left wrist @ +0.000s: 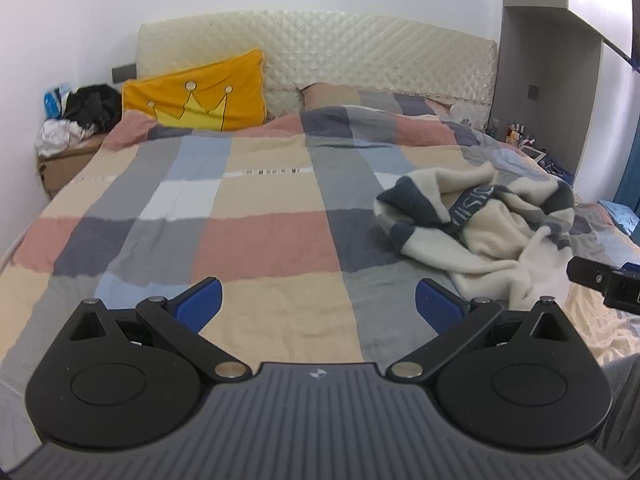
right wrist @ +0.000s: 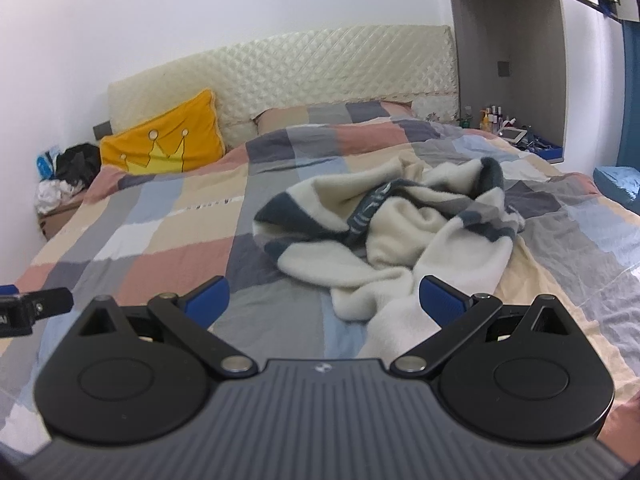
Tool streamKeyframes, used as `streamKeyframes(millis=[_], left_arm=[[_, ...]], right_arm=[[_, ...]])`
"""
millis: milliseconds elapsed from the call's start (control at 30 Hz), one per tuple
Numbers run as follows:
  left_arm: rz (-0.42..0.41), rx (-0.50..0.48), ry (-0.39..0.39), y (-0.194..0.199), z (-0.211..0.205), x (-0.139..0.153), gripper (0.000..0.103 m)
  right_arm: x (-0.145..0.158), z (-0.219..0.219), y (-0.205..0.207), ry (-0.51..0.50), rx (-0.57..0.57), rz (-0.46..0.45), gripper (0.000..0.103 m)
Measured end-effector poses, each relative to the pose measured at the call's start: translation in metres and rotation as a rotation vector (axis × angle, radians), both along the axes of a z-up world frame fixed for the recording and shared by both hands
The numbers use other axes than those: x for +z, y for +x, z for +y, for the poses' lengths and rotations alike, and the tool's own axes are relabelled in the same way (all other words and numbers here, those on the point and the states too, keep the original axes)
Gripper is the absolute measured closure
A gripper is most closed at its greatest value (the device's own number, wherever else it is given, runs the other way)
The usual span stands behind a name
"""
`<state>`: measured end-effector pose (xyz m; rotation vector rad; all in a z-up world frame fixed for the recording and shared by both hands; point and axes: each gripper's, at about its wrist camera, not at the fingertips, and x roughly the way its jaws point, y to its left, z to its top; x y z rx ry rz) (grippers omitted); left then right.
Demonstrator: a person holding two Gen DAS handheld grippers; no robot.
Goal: Fold large clothes
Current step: 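Reach both tools into the sweater and close on its fabric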
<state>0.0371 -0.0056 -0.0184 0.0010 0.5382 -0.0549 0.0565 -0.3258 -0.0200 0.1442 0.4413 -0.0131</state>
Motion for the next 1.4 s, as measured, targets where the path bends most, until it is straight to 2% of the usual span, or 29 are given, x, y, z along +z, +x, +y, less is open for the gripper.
streamKeyframes(millis=[200,333,567,767,900,967,1033,1200,1333,1400], left_arm=[[-0.006,-0.039,-0.003,0.027,-0.015,0.005,0.000],[0.015,-0.085,-0.046,0.057,-0.025,0.003,0.000],[0.036,-0.105,-0.063,0.121,-0.047,0.003,0.000],[-0.004,-0.165,-0.040,0.172,-0.087,0.008,0.000],[-0.026,-0.201,-0.057,0.215,-0.117,0.005,0.000],[-0.033,-0.225,-0.075,0.241,-0.133,0.001,0.000],[-0.035,-0.256,-0.086,0.268,-0.151,-0.003,0.000],[-0.031,-0.334,-0.118,0.335,-0.190,-0.020,0.000],[-0.002,-0.471,-0.149,0.387,-0.218,-0.042,0.000],[0.000,-0.527,-0.098,0.406,-0.235,-0.055,0.000]], right_arm=[[0.006,-0.014,0.012,0.065,-0.016,-0.017,0.000],[0.009,-0.023,0.029,0.109,-0.046,-0.020,0.000],[0.018,-0.040,0.073,0.195,-0.127,-0.045,0.000],[0.023,-0.061,0.124,0.222,-0.188,-0.047,0.000],[0.015,-0.083,0.152,0.137,-0.238,-0.014,0.000],[0.010,-0.098,0.166,0.142,-0.253,0.002,0.000],[0.003,-0.116,0.189,0.157,-0.224,0.038,0.000],[-0.003,-0.149,0.242,0.087,-0.205,0.075,0.000],[-0.009,-0.171,0.287,0.075,-0.164,0.094,0.000],[-0.016,-0.181,0.312,0.074,-0.141,0.124,0.000]])
